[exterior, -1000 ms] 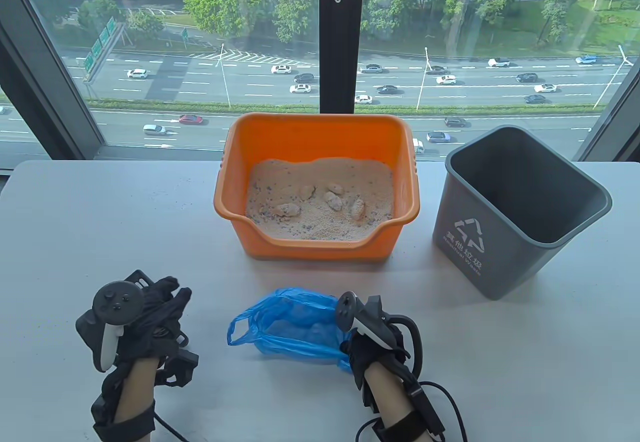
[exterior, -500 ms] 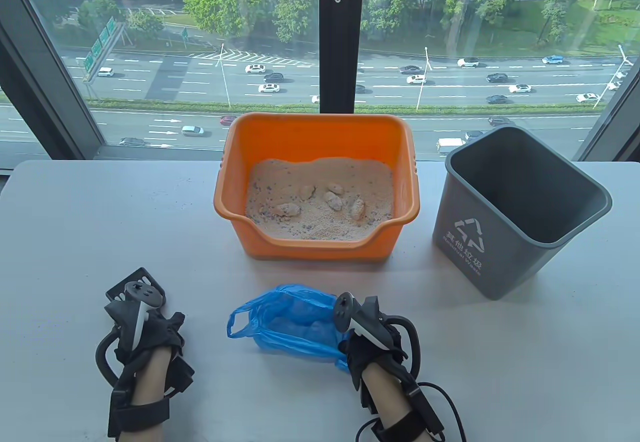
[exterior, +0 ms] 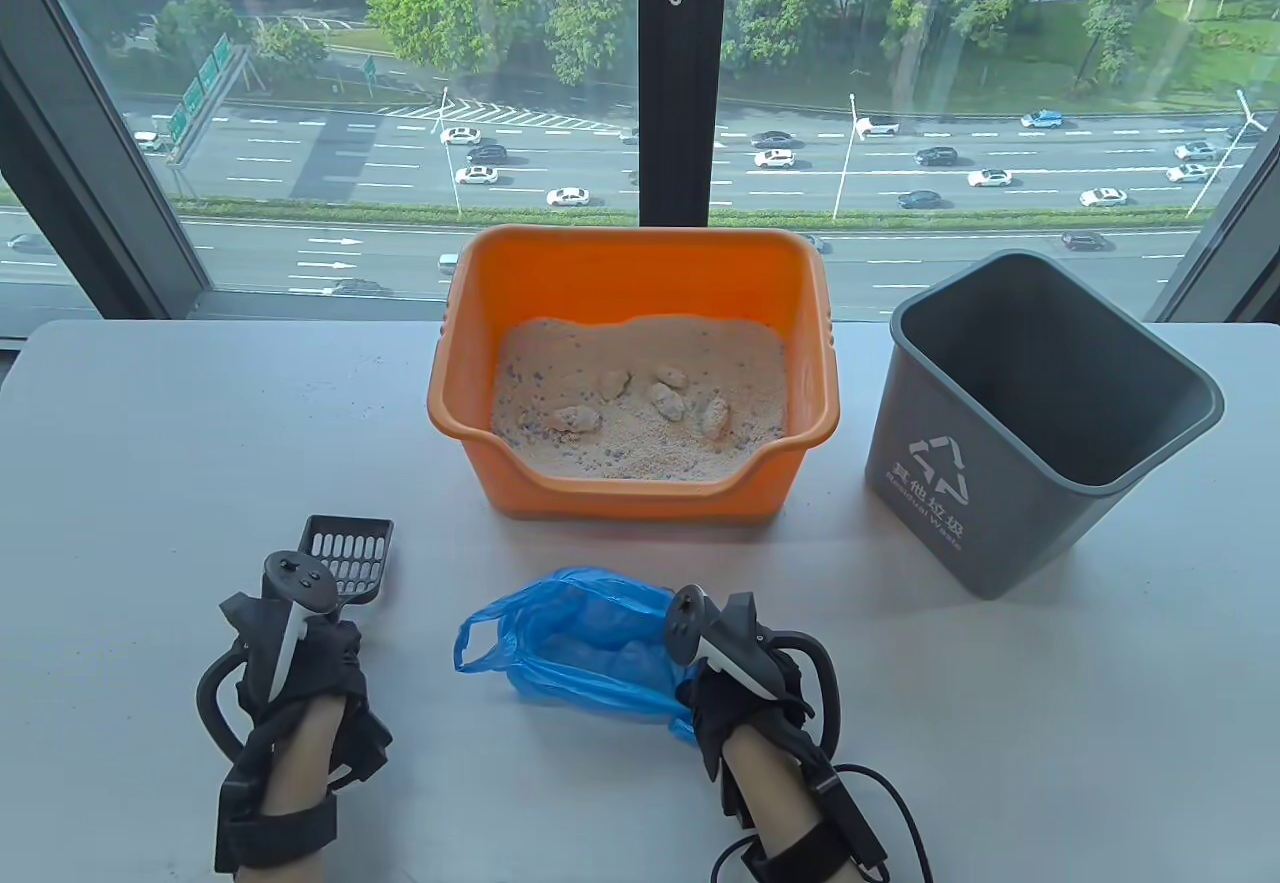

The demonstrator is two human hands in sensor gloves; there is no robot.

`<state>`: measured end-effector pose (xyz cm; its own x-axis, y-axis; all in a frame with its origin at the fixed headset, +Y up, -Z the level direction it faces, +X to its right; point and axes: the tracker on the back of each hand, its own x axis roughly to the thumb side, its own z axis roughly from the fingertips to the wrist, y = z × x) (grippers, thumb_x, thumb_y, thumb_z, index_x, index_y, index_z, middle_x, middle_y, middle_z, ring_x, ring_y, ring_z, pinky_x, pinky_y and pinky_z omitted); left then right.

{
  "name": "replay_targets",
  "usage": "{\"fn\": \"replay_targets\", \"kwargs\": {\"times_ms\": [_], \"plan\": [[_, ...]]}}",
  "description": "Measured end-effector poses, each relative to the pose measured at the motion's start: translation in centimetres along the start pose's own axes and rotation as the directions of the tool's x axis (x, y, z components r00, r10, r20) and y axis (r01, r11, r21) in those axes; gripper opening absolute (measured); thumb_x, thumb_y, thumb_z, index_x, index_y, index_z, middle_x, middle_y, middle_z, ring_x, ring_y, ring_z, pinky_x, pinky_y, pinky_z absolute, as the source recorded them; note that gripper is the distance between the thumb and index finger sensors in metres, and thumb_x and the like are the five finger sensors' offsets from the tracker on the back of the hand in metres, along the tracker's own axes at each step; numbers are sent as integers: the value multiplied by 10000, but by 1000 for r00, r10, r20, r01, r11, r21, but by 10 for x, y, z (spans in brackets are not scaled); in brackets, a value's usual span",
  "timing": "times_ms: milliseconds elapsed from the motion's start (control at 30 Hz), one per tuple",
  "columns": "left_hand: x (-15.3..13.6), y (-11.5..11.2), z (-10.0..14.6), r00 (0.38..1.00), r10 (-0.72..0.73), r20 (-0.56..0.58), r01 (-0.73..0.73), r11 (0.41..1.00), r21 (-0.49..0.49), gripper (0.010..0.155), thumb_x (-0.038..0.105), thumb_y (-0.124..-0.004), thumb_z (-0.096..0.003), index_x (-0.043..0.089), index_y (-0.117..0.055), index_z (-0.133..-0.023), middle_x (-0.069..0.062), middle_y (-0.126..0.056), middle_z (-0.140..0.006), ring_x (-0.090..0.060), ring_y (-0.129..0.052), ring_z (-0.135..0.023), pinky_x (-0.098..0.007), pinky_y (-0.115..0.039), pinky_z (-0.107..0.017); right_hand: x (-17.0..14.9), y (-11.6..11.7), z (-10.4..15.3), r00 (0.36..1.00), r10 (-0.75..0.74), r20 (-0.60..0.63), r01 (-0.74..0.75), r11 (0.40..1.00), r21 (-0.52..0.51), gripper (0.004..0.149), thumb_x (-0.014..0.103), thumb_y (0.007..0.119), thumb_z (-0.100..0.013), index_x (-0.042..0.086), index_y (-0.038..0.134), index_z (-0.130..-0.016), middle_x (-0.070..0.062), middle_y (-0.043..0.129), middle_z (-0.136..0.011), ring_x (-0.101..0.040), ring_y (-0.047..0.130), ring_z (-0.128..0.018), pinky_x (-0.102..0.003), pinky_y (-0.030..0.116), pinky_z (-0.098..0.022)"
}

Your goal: Scoop cat litter

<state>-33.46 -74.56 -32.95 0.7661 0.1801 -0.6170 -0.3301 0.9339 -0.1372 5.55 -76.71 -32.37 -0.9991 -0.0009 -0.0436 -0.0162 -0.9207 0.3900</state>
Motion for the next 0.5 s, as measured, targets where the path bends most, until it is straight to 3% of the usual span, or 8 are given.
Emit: {"fn": "replay_targets", "kwargs": {"times_ms": [100, 200, 333, 367, 500], "plan": [[7, 9, 13, 992, 72, 108, -68, 997, -49, 565, 425, -740, -526, 182, -514, -983, -105, -823, -838, -199, -991, -581, -385, -841, -450, 0, 0, 0, 1000, 0, 0, 0, 1000, 1, 706, 432, 795, -367, 234, 493, -975, -144, 701, -770, -106, 856, -358, -395, 767, -335], [16, 24, 36, 957, 150, 247, -129, 987, -101, 580, 406, -727, -541, 145, -476, -993, -35, -839, -725, -53, -934, -335, -303, -839, -325, 0, 0, 0, 1000, 0, 0, 0, 1000, 1, 707, 430, 794, -367, 231, 493, -974, -145, 701, -770, -109, 857, -357, -396, 768, -334], [28, 39, 70, 868, 257, 426, -160, 955, -250, 578, 412, -749, -546, 134, -510, -992, -16, -872, -663, -13, -922, -227, -263, -845, -242, 1, 1, 0, 1000, 0, 1, 0, 1000, 1, 707, 431, 791, -368, 229, 490, -975, -145, 700, -770, -107, 857, -360, -395, 768, -335], [32, 43, 80, 836, 278, 473, -171, 951, -257, 571, 420, -751, -547, 136, -528, -990, -15, -883, -651, -1, -921, -210, -254, -846, -227, 1, 1, 0, 1000, -1, 1, 1, 1000, 1, 707, 431, 791, -368, 230, 490, -975, -145, 701, -769, -107, 857, -359, -395, 768, -336], [58, 56, 99, 813, 240, 531, -169, 969, -179, 564, 428, -761, -547, 121, -576, -983, -11, -913, -623, 14, -920, -168, -231, -848, -185, 1, 1, 0, 1000, -4, 0, 4, 1000, 2, 707, 428, 789, -369, 228, 486, -976, -145, 702, -767, -107, 857, -359, -395, 768, -334]]}}
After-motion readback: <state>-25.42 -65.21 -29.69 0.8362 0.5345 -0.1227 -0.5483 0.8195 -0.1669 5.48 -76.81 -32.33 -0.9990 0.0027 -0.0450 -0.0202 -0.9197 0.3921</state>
